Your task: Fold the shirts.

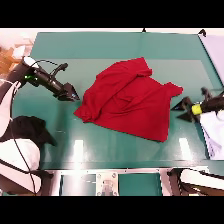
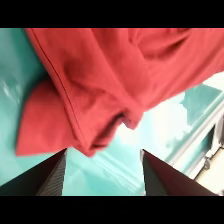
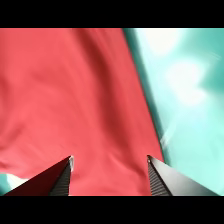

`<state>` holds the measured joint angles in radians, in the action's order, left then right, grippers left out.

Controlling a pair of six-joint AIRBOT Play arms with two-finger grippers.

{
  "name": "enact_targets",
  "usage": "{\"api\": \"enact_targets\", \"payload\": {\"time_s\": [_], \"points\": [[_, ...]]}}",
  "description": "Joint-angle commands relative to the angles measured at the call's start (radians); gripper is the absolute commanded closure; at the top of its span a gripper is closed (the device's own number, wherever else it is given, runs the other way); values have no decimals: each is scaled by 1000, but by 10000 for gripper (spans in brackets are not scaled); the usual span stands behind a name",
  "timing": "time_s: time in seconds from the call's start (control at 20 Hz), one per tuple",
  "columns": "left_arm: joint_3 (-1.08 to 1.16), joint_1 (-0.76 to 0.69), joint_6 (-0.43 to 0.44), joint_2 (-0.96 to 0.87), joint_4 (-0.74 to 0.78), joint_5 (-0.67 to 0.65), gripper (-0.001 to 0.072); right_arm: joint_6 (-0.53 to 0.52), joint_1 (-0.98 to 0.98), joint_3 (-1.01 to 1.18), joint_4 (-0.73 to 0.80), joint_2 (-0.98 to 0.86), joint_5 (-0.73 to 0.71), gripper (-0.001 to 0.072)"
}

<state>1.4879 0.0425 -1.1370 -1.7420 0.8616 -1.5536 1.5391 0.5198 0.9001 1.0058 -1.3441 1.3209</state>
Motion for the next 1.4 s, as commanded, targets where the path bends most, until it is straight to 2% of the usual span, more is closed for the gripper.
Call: {"api": "enact_targets", "payload": {"time_s": [0.0,0.15,0.3,0.35,0.4,0.5,0.55,0.6,0.65,0.7,0.85,0.95,1.1,1.3,1.35], "points": [[2,17,72,-24,-2,47,165,7,0,-280,0,111,-47,179],[-36,-8,75,-50,-4,42,166,-39,0,-400,-20,110,-84,181],[-129,-49,117,-49,-10,50,166,-85,0,-472,-68,110,-110,193],[-151,-65,124,-49,-10,55,166,-86,0,-483,-67,110,-124,311],[-165,-82,125,-49,-11,71,166,-102,0,-488,-68,110,-132,466],[-167,-110,125,-48,-15,85,173,-112,0,-488,-72,110,-133,563],[-167,-116,125,-48,-22,78,367,-124,0,-488,-72,110,-136,645],[-167,-116,125,-48,-22,68,621,-131,0,-487,-71,110,-139,664],[-167,-115,125,-48,-21,60,680,-131,0,-486,-71,110,-144,678],[-166,-113,125,-45,-19,55,681,-134,0,-477,-71,110,-144,694],[-98,-105,124,-42,39,-6,682,-129,2,-389,-66,110,-143,695],[-5,-64,90,-24,90,-42,682,-65,2,-279,-3,109,-145,695],[121,28,35,-9,90,-101,682,-4,2,-111,95,80,-150,696],[80,84,39,-7,104,-94,682,-7,1,-37,104,15,-149,681],[64,84,50,-7,105,-85,681,-7,1,-37,103,16,-147,481]]}}
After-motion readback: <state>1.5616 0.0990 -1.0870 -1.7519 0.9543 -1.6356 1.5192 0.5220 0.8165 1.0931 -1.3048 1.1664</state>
